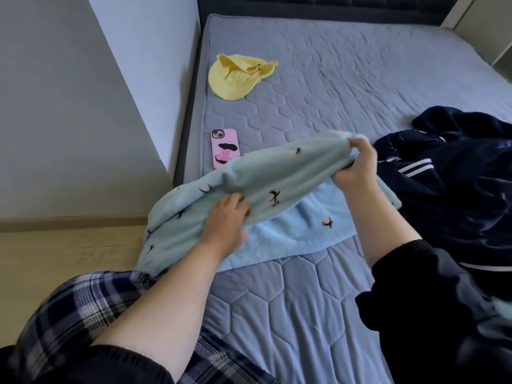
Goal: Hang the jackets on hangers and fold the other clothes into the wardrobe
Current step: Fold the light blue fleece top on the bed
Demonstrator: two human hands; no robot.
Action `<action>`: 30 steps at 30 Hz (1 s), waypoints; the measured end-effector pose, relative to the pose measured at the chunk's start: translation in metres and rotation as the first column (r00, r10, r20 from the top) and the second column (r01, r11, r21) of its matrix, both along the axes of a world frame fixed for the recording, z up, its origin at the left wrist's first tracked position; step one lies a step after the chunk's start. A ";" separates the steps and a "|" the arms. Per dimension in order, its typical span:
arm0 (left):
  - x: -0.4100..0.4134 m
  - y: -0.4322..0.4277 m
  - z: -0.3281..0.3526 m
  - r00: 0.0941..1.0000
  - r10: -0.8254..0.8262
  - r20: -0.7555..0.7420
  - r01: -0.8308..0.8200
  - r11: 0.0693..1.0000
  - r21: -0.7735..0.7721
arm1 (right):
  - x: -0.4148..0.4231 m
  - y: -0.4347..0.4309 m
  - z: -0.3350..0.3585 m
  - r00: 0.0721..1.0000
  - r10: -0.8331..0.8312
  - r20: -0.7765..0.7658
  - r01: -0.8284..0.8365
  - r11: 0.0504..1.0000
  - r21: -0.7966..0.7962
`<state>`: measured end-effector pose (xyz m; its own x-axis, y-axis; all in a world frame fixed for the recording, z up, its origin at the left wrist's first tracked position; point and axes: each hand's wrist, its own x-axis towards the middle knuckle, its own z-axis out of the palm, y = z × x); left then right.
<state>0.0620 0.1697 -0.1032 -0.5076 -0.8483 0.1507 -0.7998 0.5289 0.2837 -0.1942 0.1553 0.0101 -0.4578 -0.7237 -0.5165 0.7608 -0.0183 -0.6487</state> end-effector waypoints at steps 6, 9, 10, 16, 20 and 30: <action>-0.006 0.015 0.008 0.987 -0.155 -0.053 0.162 0.965 0.206 | -0.022 0.018 -0.038 0.999 -0.013 0.046 0.006 0.989 0.150; -0.006 0.017 -0.003 0.968 -0.243 0.065 0.217 0.937 0.272 | -0.031 0.028 -0.065 0.998 0.058 0.022 -0.062 0.930 0.362; -0.007 0.016 -0.005 0.966 -0.243 0.092 0.214 0.944 0.250 | -0.034 0.029 -0.065 0.998 0.066 -0.021 -0.052 0.913 0.404; -0.017 0.018 -0.012 0.979 -0.185 0.085 0.171 0.974 0.149 | -0.051 0.024 -0.031 0.819 -0.258 -0.513 0.443 0.853 0.278; -0.022 0.020 -0.012 0.986 -0.164 0.010 0.158 0.966 0.205 | -0.055 0.034 -0.069 0.791 -0.218 -0.572 0.466 0.819 0.333; -0.023 0.020 -0.016 0.973 -0.191 -0.131 0.216 0.951 0.219 | -0.089 0.038 -0.093 0.967 -0.226 -0.118 0.254 0.893 0.372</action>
